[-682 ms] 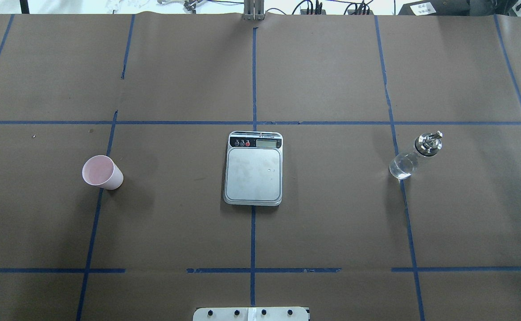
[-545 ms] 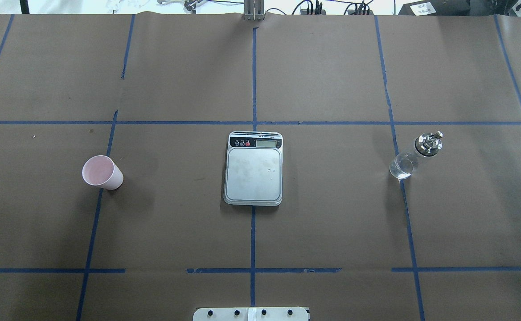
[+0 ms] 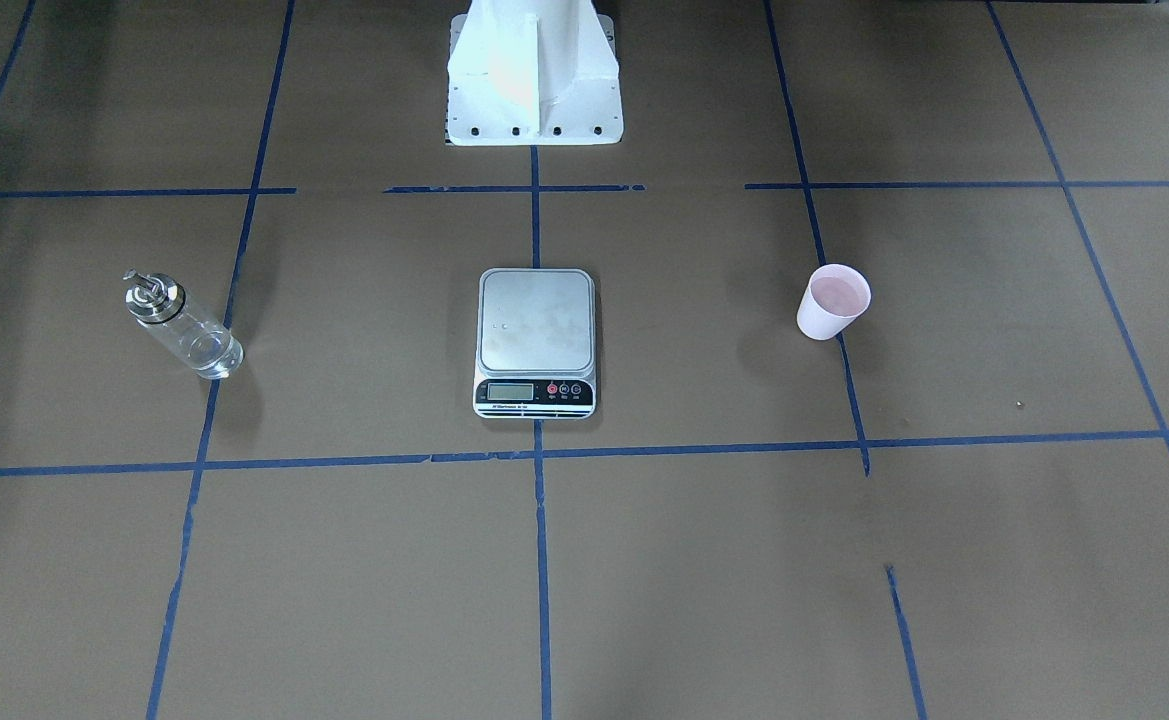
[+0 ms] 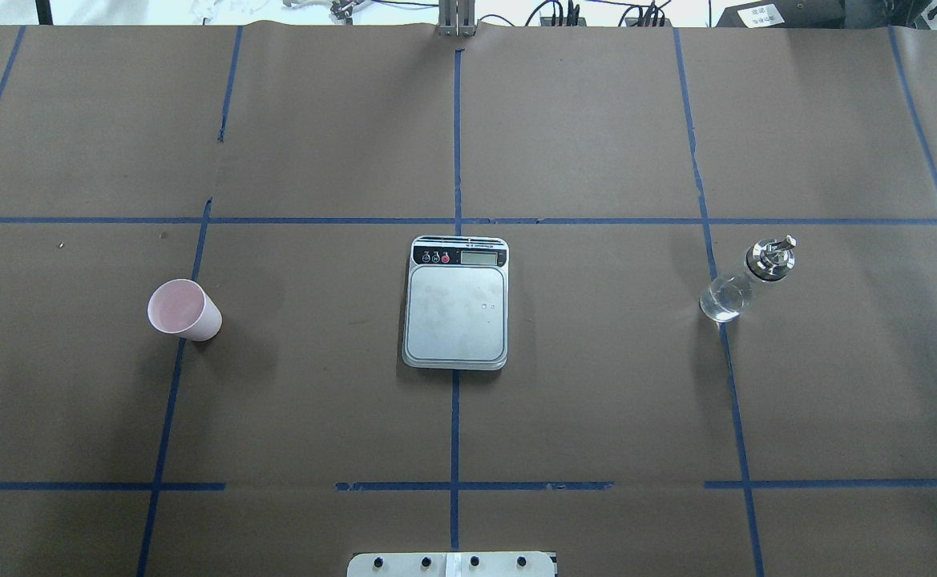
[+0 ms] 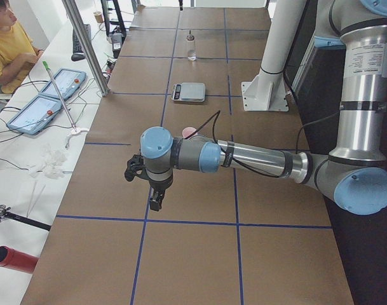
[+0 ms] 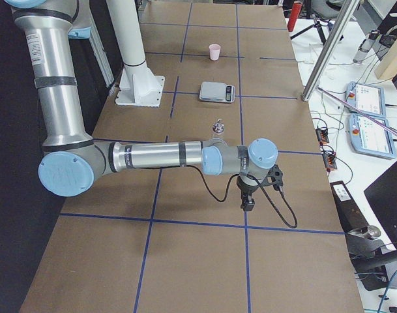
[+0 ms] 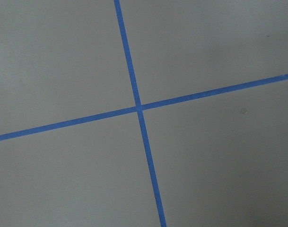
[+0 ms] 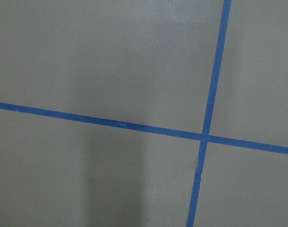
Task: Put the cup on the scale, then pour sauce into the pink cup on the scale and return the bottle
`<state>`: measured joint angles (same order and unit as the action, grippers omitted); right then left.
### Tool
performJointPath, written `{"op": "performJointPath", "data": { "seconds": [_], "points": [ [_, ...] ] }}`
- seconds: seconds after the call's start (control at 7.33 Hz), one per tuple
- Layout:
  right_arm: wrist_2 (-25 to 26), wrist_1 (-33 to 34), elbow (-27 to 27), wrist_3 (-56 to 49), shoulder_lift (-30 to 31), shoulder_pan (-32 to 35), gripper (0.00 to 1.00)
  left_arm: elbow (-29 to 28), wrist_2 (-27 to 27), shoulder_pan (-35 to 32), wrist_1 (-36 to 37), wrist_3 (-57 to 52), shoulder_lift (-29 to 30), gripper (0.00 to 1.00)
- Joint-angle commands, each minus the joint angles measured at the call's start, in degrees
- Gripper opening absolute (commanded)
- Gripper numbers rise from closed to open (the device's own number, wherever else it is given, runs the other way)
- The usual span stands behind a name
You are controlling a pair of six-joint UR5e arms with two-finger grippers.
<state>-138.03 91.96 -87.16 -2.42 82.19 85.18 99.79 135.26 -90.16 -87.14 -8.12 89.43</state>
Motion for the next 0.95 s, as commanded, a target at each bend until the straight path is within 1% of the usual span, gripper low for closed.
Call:
{"op": "performJointPath", "data": {
  "seconds": [0.0,0.14,0.27,0.41,0.55,0.68,0.82],
  "points": [
    [-0.13,-0.2,-1.15,0.4,0.43,-0.01,1.0,0.75,0.26,0.94,-2.92,0.04,0.04,1.0],
    [-0.22,-0.2,-1.34,0.75,0.52,-0.1,1.0,1.71,3.31,2.52,-4.95,0.13,-0.22,1.0],
    [-0.31,-0.2,-2.21,1.1,0.6,-0.1,1.0,2.59,5.43,6.01,-4.79,0.39,-0.57,1.0],
    [-0.66,-0.2,-2.92,1.45,0.69,-0.19,1.0,2.78,5.54,6.92,-4.97,0.83,-0.57,1.0],
    [-0.57,-0.2,-2.92,1.45,0.69,-0.19,1.0,4.43,5.45,11.8,-5.14,7.09,-0.05,1.0],
    [-0.57,-0.29,-3.01,1.28,0.61,-0.54,1.0,8.19,5.1,17.76,-5.32,16.03,0.13,1.0],
    [-0.49,-0.29,-3.01,1.36,0.69,-1.58,1.0,9.36,4.93,21.74,-8.19,24.82,0.92,1.0]
  ]
}}
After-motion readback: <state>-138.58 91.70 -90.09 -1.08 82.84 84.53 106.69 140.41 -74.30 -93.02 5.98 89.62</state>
